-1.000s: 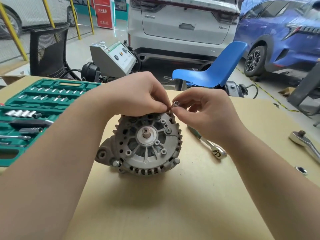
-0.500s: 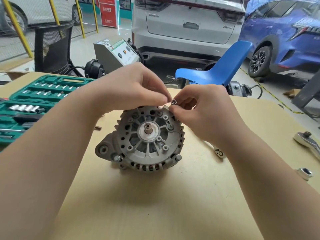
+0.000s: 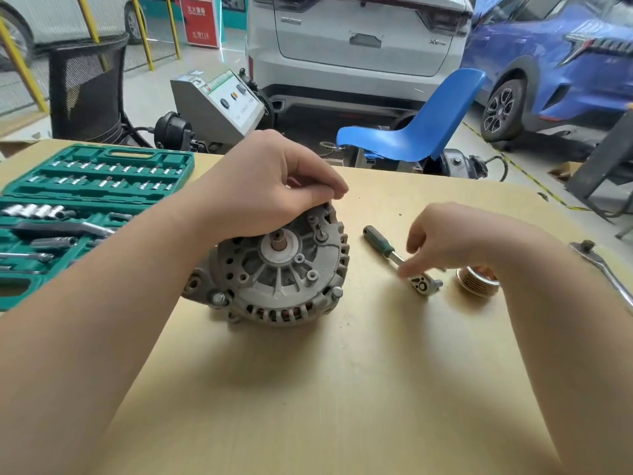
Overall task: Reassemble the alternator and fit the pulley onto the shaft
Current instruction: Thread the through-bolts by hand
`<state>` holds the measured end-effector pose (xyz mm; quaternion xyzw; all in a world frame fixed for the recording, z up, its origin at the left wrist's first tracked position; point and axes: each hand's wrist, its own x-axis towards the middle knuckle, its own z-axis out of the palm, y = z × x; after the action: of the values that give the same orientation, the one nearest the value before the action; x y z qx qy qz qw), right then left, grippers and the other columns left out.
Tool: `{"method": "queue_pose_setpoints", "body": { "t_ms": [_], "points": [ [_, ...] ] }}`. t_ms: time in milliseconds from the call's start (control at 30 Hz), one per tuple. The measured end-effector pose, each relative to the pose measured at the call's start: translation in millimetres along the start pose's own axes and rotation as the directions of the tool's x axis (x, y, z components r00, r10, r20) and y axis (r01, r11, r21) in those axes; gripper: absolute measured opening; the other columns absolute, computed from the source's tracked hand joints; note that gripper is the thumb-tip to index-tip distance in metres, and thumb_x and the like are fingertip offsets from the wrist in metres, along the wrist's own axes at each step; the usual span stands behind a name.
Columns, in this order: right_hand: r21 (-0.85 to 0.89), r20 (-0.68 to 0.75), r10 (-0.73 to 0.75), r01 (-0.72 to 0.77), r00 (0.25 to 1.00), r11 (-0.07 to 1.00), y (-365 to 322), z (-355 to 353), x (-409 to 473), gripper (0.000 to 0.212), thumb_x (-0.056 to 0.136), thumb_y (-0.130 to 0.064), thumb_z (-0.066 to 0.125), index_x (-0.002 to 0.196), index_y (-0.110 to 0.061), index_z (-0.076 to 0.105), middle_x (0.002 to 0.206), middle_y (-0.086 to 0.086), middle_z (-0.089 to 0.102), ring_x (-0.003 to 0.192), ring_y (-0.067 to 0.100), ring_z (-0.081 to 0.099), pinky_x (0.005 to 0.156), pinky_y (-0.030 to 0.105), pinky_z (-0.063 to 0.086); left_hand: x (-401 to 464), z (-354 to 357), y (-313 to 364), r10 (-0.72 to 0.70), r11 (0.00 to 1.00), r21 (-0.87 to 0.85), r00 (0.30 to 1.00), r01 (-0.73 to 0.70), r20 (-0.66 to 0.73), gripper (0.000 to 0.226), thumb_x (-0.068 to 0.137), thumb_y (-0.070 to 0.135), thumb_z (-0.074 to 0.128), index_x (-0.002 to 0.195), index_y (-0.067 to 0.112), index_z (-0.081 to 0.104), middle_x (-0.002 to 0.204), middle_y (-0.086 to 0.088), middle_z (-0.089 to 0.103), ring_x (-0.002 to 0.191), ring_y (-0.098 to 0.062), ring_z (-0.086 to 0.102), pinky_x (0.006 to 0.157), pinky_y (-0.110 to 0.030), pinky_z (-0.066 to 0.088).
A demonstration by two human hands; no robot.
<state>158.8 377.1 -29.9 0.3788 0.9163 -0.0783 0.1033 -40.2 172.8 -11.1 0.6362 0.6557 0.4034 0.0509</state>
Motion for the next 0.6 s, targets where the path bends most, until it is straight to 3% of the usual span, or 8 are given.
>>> {"method": "queue_pose_setpoints", "body": {
  "t_ms": [67, 133, 233, 367, 467, 600],
  "points": [
    [-0.085, 0.109, 0.041, -0.032, 0.993, 0.996, 2, 11, 6, 0.040, 0.064, -0.059, 0.085, 0.082, -0.023, 0.079, 0.067, -0.007, 0.076, 0.063, 0.013, 0.072, 0.056, 0.025, 0.054, -2, 1, -1, 0.006, 1.000, 0.009, 1.000, -0.006, 0.022, 0.024, 0.098, 0.005, 0.075, 0.108, 0.025, 0.085, 0.097, 0.022, 0.080, 0.089, 0.012, 0.072, 0.078, -0.002, 0.049],
    [-0.074, 0.170, 0.046, -0.034, 0.984, 0.997, 1, 18, 9, 0.029, 0.067, -0.038, 0.079, 0.088, -0.019, 0.078, 0.062, -0.004, 0.075, 0.049, 0.013, 0.067, 0.048, 0.022, 0.052, -2, 2, -2, 0.010, 1.000, 0.001, 1.000, -0.010, 0.019, 0.024, 0.097, 0.007, 0.075, 0.107, 0.027, 0.085, 0.095, 0.022, 0.080, 0.091, 0.008, 0.073, 0.078, -0.005, 0.050],
    [0.040, 0.160, 0.024, -0.030, 0.987, 0.999, 0, 23, 14, 0.042, 0.069, -0.013, 0.071, 0.111, -0.018, 0.063, 0.055, -0.002, 0.072, 0.041, 0.015, 0.066, 0.040, 0.018, 0.046, -2, 5, -3, 0.005, 1.000, -0.020, 1.000, -0.006, -0.010, 0.018, 0.093, 0.019, 0.082, 0.107, 0.030, 0.083, 0.096, 0.019, 0.081, 0.093, 0.000, 0.076, 0.080, -0.010, 0.054],
    [0.314, 0.116, -0.056, 0.017, 0.992, 0.949, 6, 26, 22, 0.054, 0.069, -0.014, 0.067, 0.116, -0.032, 0.050, 0.066, 0.004, 0.077, 0.052, 0.018, 0.068, 0.048, 0.026, 0.046, 0, 9, -5, -0.025, 0.999, -0.037, 0.999, 0.023, -0.047, 0.014, 0.092, 0.024, 0.085, 0.103, 0.028, 0.077, 0.094, 0.017, 0.081, 0.088, -0.001, 0.077, 0.072, -0.007, 0.051],
    [0.615, 0.016, -0.062, 0.039, 0.998, 0.787, 10, 25, 27, 0.050, 0.067, -0.016, 0.065, 0.110, -0.041, 0.063, 0.070, 0.010, 0.076, 0.056, 0.020, 0.059, 0.052, 0.033, 0.040, -1, 10, -6, -0.020, 1.000, -0.008, 0.995, 0.019, -0.094, 0.009, 0.089, 0.023, 0.088, 0.093, 0.025, 0.080, 0.099, 0.014, 0.081, 0.089, -0.005, 0.077, 0.074, -0.014, 0.058],
    [0.829, -0.017, -0.132, 0.088, 0.991, 0.553, 15, 25, 30, 0.023, 0.083, -0.024, 0.068, 0.101, -0.023, 0.083, 0.076, 0.005, 0.069, 0.065, 0.017, 0.059, 0.050, 0.026, 0.042, -2, 9, -3, 0.004, 0.999, 0.042, 0.995, 0.000, -0.101, 0.012, 0.090, 0.017, 0.086, 0.099, 0.023, 0.085, 0.098, 0.013, 0.080, 0.090, -0.004, 0.076, 0.080, -0.014, 0.058]
  ]
}}
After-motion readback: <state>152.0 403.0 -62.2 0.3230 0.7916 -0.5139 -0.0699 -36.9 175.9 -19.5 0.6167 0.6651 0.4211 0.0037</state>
